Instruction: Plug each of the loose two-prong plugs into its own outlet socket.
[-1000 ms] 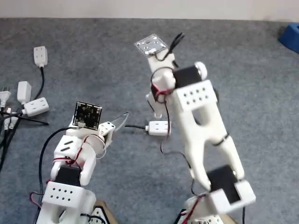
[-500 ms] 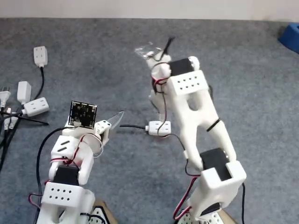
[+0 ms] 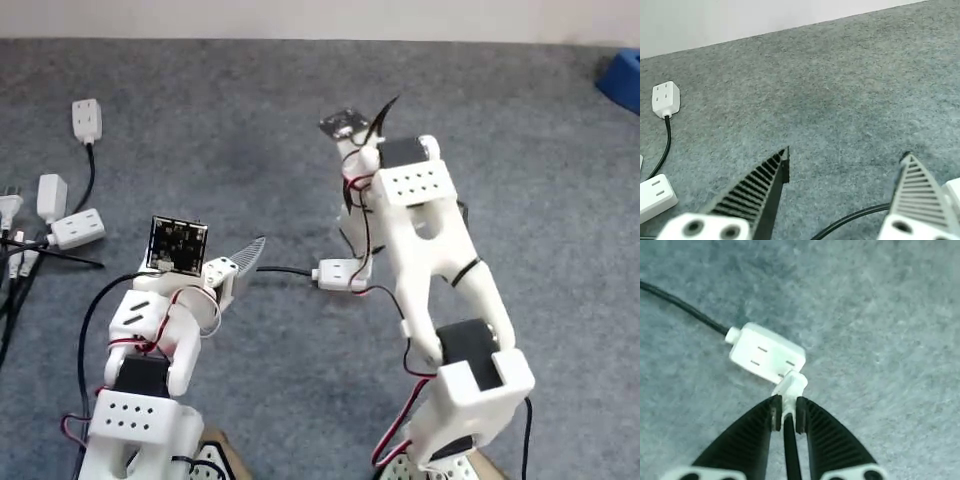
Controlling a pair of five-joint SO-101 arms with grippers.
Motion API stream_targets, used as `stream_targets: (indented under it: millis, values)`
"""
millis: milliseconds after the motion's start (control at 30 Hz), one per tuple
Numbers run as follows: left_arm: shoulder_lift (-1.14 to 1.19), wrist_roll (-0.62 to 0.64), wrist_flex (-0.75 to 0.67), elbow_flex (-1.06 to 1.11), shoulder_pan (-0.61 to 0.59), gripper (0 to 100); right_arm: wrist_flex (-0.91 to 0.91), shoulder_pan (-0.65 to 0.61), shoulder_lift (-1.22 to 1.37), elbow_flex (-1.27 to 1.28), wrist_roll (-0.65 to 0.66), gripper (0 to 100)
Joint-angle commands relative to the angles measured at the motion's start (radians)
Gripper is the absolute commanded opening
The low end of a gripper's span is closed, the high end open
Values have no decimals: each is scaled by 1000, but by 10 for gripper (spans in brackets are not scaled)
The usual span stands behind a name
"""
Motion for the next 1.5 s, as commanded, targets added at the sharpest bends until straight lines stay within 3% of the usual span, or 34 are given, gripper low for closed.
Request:
stream_targets:
  millis: [0,1467]
  values:
    - [-8,9,-18,-13,-8,333,-7,-35,-71,5,-11,7]
    - [-4,6,-15,-12,-4,333,-41,7,-82,15,-5,7]
